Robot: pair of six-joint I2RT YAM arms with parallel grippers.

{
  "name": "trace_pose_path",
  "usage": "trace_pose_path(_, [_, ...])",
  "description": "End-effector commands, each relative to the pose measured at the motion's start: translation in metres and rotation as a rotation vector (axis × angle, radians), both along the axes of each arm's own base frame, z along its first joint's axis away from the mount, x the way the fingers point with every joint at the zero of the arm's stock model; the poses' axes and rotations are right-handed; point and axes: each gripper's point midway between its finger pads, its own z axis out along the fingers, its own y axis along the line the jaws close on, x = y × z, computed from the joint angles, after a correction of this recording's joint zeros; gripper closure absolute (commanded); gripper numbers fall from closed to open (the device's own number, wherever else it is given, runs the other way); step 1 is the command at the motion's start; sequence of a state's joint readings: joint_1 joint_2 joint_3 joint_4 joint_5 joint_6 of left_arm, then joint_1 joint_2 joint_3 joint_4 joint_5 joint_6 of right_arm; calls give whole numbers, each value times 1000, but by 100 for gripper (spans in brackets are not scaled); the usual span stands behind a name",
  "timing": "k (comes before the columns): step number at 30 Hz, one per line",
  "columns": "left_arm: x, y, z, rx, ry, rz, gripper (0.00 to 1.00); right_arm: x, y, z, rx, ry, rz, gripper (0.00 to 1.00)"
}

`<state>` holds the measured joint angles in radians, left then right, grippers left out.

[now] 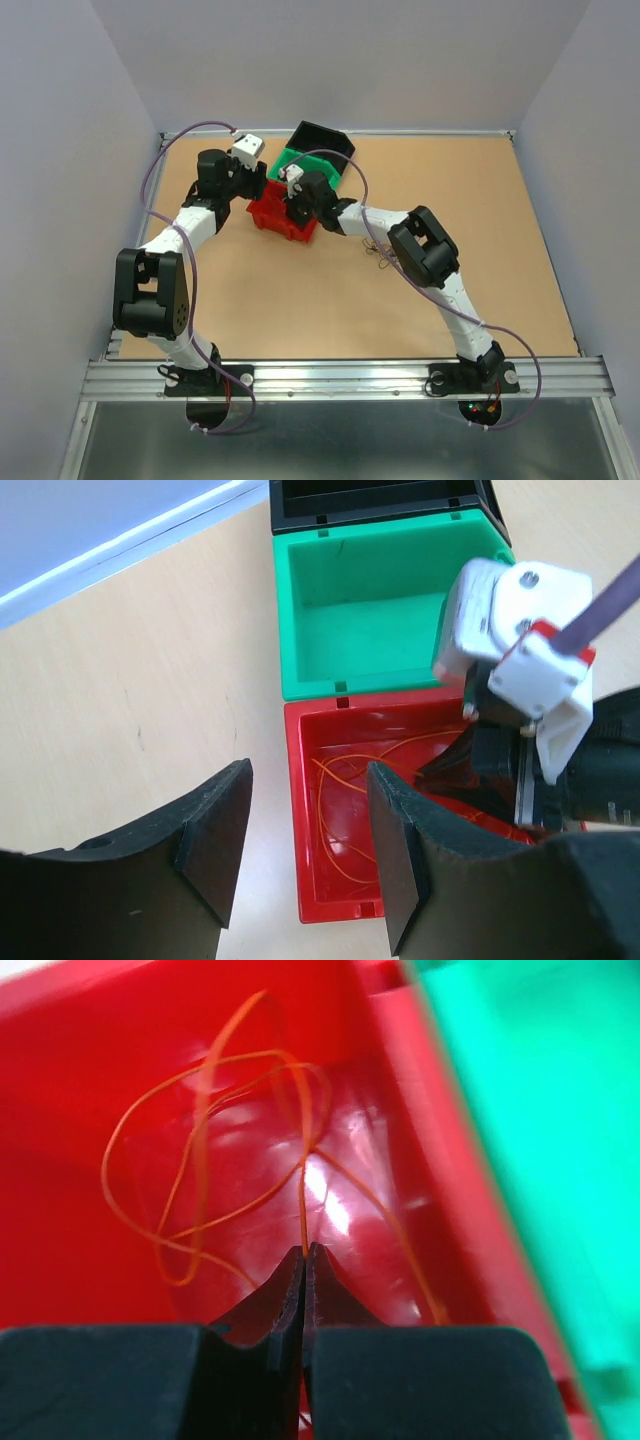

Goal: Untangle the cables

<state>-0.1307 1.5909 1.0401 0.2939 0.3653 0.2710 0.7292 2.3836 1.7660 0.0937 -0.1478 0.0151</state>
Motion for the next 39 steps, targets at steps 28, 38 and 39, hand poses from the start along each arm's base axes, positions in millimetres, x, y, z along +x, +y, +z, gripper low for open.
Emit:
trace_pose_path(28, [-3, 47, 60, -151, -154, 137, 34, -63, 37, 106, 123, -208, 135, 61])
trace_pose_path(38, [-12, 45, 71, -164, -196, 121, 34, -64, 9, 130, 152, -255, 23, 39])
trace_pose_path(39, [-12, 45, 69, -164, -193, 116, 34, -64, 4, 133, 155, -257, 10, 37])
